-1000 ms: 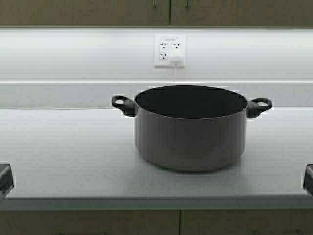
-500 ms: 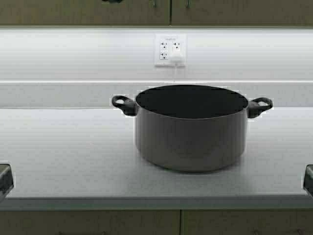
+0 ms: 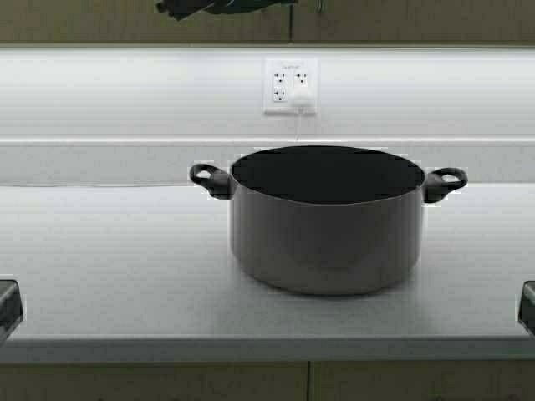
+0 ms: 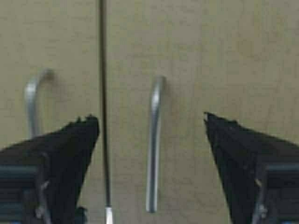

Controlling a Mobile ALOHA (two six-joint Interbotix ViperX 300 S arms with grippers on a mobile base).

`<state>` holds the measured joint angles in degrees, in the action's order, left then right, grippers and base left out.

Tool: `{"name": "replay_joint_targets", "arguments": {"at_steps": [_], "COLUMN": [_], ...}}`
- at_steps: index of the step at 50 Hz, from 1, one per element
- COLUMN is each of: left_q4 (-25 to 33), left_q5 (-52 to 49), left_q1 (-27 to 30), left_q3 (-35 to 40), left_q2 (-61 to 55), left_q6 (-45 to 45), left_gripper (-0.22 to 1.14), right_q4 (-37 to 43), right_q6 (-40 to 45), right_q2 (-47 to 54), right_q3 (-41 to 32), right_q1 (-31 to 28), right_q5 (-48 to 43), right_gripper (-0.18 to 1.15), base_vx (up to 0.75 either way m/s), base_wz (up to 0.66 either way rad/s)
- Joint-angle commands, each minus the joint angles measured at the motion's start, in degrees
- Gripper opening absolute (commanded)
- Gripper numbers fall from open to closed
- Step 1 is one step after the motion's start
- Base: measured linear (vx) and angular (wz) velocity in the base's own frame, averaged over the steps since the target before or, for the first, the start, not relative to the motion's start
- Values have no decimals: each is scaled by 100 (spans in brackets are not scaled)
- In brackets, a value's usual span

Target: Open the cabinet, put the pot inside, then close it

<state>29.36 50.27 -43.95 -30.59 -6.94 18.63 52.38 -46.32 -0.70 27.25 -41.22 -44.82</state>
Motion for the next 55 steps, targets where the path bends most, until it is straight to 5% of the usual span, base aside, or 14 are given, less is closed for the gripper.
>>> {"name": "replay_joint_targets", "arguments": {"at_steps": [1,17,25,30,36,40,44,55], "left_q4": [18,220,325,483,598,598,598,589], "left_q5": [167,519,659,659,554,431,264,0], "left_q1": [-18,9,18,18,35,44,44,44], "left_q3": [483,1072,1169,1213,1301,1389,1406,1160], "left_q2": [-193,-809,-932,-958,-967,-984,-958,-738], "left_q6": [26,35,44,53,79,79,62,62], "left_gripper": [101,100,88,64,11,-10,-1,4], "right_q4": [141,114,88,88,88,88,88,123], "right_q6": [0,9,9,9,9,9,9,-18], "right_q2": [141,448,563,633,694,703,677,334], "right_q3": [-343,-694,-923,-1011,-1055,-1072,-1037,-888], "right_q1": [35,246,246,246,246,246,246,246], "right_q5": [-105,-88,26,35,79,97,123,738], "right_gripper": [100,99,92,72,37,11,-3,7], "base_vx": [2,1,0,-1,-2,-2,-2,-3], "base_wz": [1,0,0,0,0,1,-1,0]}}
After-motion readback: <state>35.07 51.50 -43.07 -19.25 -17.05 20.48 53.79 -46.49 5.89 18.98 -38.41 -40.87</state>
